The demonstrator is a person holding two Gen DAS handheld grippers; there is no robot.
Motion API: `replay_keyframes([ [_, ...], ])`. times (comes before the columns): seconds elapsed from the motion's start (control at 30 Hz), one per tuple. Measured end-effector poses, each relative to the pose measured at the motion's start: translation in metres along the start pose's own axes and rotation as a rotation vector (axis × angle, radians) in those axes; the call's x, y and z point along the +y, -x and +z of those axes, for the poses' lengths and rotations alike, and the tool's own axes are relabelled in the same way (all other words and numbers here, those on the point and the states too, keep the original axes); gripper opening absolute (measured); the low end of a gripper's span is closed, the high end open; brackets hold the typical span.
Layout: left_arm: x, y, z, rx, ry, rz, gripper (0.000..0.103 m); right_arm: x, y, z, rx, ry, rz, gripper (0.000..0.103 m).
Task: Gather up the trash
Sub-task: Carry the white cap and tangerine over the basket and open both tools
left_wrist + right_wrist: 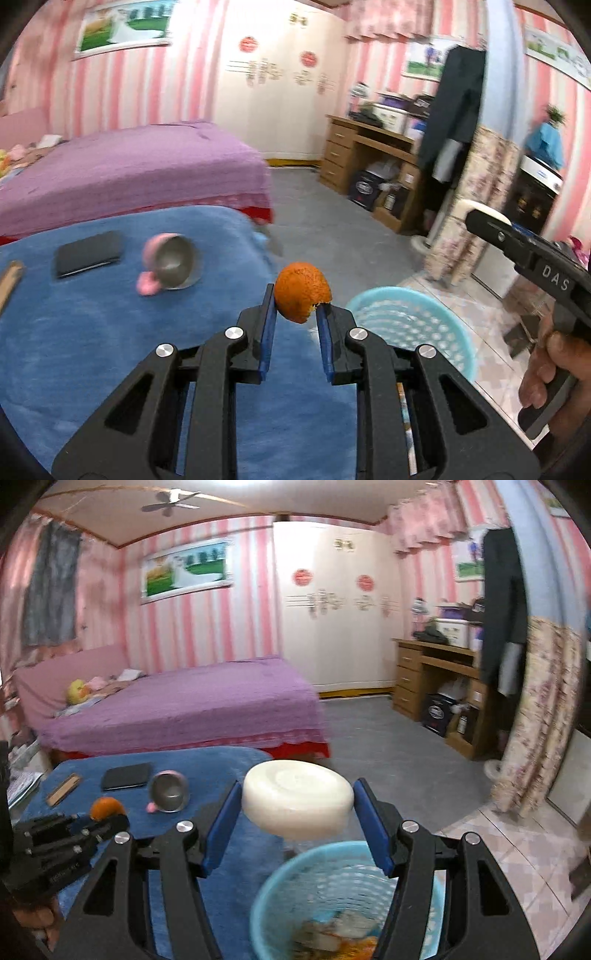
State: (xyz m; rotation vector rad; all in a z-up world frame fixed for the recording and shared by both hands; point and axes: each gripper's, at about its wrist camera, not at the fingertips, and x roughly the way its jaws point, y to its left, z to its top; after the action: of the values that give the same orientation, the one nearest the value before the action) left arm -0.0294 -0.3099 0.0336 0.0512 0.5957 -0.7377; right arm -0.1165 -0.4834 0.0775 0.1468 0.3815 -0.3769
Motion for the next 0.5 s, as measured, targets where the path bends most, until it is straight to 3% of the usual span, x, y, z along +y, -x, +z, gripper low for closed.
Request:
replay_keyframes([
  [0.17,-0.052,-0.035,-0.006,0.055,-0.037,-0.101,0.021,-0.027,0.001,0.003,-0.004,-0.026,-0.02,0.062],
  [0.2,-0.058,-0.041,-0.007,0.068,-0.036,-0.127,0.025,-0.031,0.001,0.004,-0.007,-0.031,-0.026,0.062],
  [0.27,-0.07,-0.053,-0.007,0.086,-0.025,-0.174,0.043,-0.039,-0.001,0.004,-0.007,-0.047,-0.029,0.062],
  [0.3,-0.075,-0.055,-0.007,0.075,-0.024,-0.164,0.063,-0.043,-0.002,0.004,-0.007,-0.053,-0.029,0.062],
  [0.33,-0.077,-0.056,-0.006,0.065,-0.025,-0.157,0.071,-0.037,-0.002,0.002,-0.006,-0.056,-0.029,0.062],
  [0.47,-0.067,-0.051,-0.006,0.044,-0.027,-0.112,0.076,-0.037,-0.006,0.002,0.002,-0.052,-0.03,0.064],
  [0.5,-0.059,-0.047,-0.006,0.039,-0.028,-0.086,0.078,-0.035,-0.008,0.0,0.01,-0.048,-0.038,0.078],
])
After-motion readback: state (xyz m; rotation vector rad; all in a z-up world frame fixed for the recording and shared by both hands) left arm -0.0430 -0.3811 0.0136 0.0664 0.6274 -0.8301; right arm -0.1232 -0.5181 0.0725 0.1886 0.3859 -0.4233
